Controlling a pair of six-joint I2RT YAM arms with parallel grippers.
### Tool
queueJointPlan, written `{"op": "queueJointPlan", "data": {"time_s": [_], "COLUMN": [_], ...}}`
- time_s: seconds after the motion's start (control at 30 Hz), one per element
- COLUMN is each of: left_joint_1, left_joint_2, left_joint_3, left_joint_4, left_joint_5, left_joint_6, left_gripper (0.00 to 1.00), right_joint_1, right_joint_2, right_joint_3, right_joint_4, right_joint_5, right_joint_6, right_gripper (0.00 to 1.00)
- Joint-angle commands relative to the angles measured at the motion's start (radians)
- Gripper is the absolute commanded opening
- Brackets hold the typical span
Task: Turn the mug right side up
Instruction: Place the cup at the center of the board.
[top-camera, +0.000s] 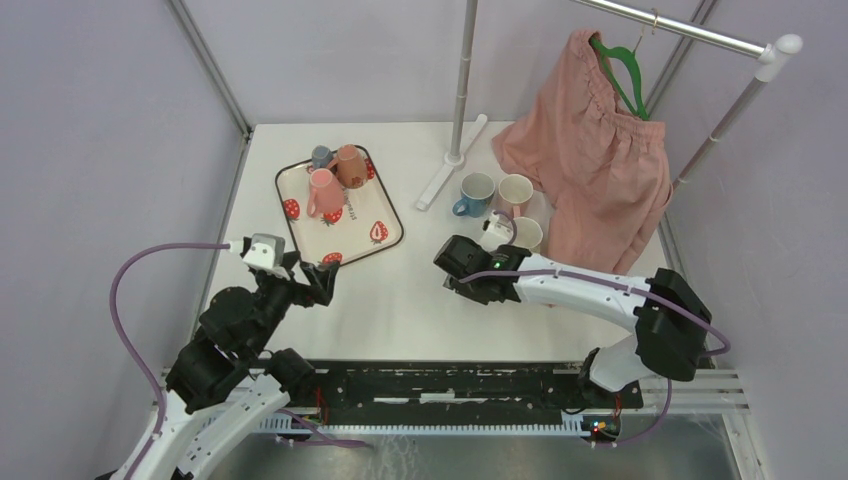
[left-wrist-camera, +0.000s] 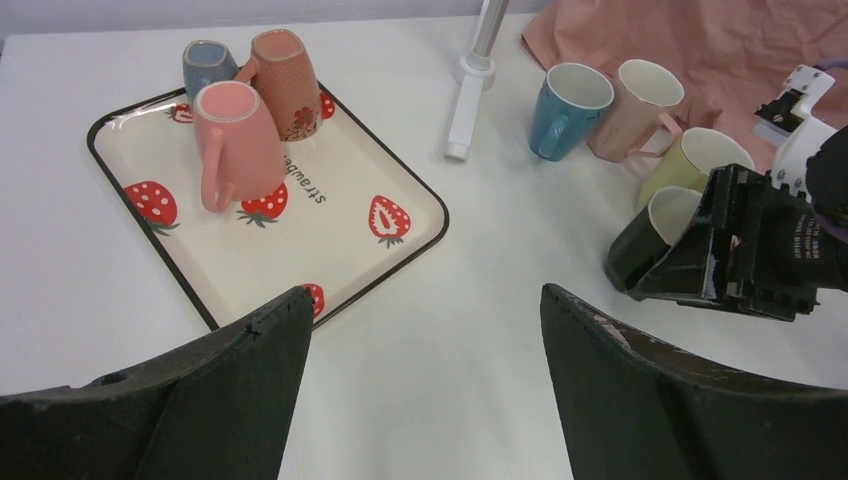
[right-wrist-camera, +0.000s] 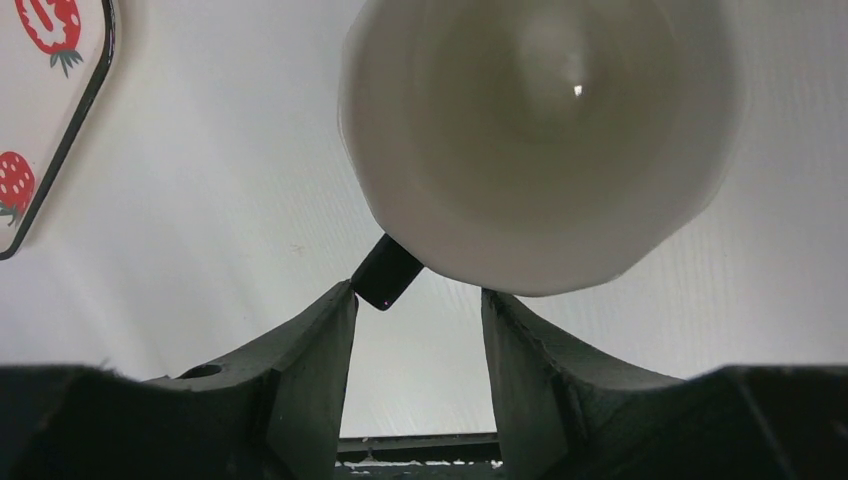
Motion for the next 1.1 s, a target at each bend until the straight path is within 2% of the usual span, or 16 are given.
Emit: {"op": "queueJointPlan", "data": {"time_s": [0.0, 0.2, 0.67, 0.97, 1.07], "left_joint_1": [0.002, 0.002, 0.002, 0.002, 0.002], "left_joint_2": [0.011, 0.021, 0.021, 0.022, 0.024], "left_joint_3": [-0.003, -0.003, -0.003, -0.005, -0.005], "left_joint_4": [0.027, 0.027, 0.026, 0.027, 0.027], "left_joint_5": [0.008, 0.009, 0.010, 0.008, 0.006], "left_joint_6": [-0.006, -0.005, -0.002, 0.001, 0.001], "left_gripper": [0.90, 0.90, 0.90, 0.90, 0.90], "right_joint_1": [0.002, 0.002, 0.000, 0.003, 0.003], "right_joint_2": [-0.086, -0.131, -0.047, -0.021, -0.029], "right_joint_3": [-0.037, -0.067, -0.002, -0.017, -0.031], "right_joint_4": [-0.081, -0.047, -0.030, -0.055, -0.037], "right_joint_5": [0.112, 0.102, 0.101, 0.134, 0.132], "right_joint_6": [0.028, 0.031, 0.039, 0.049, 0.030], "right_gripper": [0.55, 0.55, 0.52, 0.39, 0.30]}}
